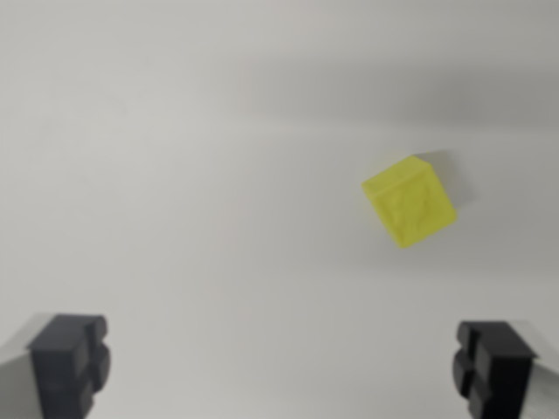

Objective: Pick yellow cube

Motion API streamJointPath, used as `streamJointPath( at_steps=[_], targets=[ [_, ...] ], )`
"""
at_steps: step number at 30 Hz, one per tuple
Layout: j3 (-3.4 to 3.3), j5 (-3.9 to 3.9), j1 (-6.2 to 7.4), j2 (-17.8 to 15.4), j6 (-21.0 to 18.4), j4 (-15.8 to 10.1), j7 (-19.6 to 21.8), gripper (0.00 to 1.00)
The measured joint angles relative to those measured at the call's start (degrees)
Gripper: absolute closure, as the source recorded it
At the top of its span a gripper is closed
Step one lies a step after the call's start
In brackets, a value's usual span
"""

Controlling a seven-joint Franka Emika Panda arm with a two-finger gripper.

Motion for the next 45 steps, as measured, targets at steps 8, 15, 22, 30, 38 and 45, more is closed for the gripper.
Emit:
streamJointPath(
  at_steps=[8, 15, 22, 30, 38, 45],
  targets=[
    [0.00, 0.00, -0.27, -0.03, 0.53, -0.59, -1.36, 0.00],
    [-0.01, 0.03, -1.04, 0.53, 2.93, -2.43, -4.39, 0.00],
    [-0.01, 0.09, -1.83, 1.29, 5.39, -4.15, -7.45, 0.00],
    [-0.01, 0.15, -2.72, 2.32, 8.15, -5.92, -10.96, 0.00],
    [-0.01, 0.21, -3.63, 3.55, 10.88, -7.46, -14.51, 0.00],
    [-0.01, 0.26, -4.43, 4.78, 13.25, -8.65, -17.61, 0.00]
  ],
)
